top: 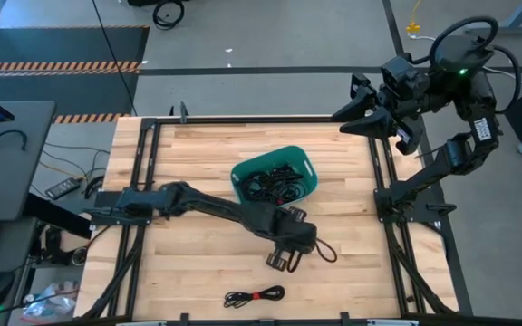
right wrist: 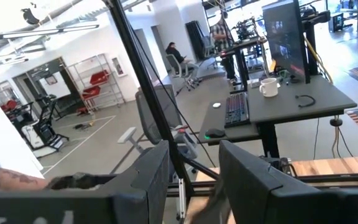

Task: Pick and place USB-C Cables
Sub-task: Put the black charger cable into the green bin

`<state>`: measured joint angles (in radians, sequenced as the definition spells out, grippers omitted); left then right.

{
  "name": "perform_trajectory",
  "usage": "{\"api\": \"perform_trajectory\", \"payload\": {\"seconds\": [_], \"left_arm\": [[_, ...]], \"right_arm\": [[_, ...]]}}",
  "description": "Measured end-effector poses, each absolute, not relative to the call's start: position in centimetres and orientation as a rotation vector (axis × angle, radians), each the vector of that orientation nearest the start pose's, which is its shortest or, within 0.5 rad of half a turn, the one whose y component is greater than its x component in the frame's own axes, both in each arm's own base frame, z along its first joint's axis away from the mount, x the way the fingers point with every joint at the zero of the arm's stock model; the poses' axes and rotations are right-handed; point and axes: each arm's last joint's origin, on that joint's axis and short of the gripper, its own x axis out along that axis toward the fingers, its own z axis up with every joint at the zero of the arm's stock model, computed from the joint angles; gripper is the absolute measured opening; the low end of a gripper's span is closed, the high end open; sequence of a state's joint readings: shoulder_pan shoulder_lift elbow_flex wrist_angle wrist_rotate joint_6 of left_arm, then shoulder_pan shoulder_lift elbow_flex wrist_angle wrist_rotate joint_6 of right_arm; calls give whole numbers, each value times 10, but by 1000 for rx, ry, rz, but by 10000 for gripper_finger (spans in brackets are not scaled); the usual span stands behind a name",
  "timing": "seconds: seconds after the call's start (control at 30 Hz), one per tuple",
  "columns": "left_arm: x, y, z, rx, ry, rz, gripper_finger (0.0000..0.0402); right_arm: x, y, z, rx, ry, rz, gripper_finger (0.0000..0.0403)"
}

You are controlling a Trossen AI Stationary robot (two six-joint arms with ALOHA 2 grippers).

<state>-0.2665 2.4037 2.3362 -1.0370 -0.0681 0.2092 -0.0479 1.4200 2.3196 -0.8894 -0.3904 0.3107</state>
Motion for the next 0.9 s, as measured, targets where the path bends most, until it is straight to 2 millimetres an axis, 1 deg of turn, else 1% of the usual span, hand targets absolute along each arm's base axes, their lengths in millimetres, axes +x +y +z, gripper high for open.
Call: {"api": "perform_trajectory", "payload": {"seconds": [0.13, 0.23, 0.27, 0.3, 0.37, 0.47, 0.57, 0.7, 0.9], "left_arm": [[472, -130, 286, 254, 970, -250, 6], [459, -123, 327, 212, 872, -129, 2], [454, -120, 338, 212, 846, -77, 1], [450, -115, 345, 219, 834, -27, 1], [447, -106, 354, 211, 813, 29, 1], [446, -99, 356, 188, 821, 53, 1], [444, -98, 354, 191, 849, 55, 1], [443, -108, 343, 210, 897, 22, 1], [440, -132, 323, 252, 945, -161, 0]], "right_arm": [[180, 2, 595, 305, 41, 342, 146], [179, 2, 596, 299, 34, 343, 146], [179, 2, 596, 292, 32, 343, 146], [179, 2, 596, 287, 31, 343, 146], [179, 2, 596, 284, 30, 343, 146], [179, 2, 597, 278, 22, 344, 146], [179, 2, 597, 277, 21, 344, 146], [179, 2, 597, 277, 22, 344, 146], [179, 2, 597, 276, 22, 344, 146]]}}
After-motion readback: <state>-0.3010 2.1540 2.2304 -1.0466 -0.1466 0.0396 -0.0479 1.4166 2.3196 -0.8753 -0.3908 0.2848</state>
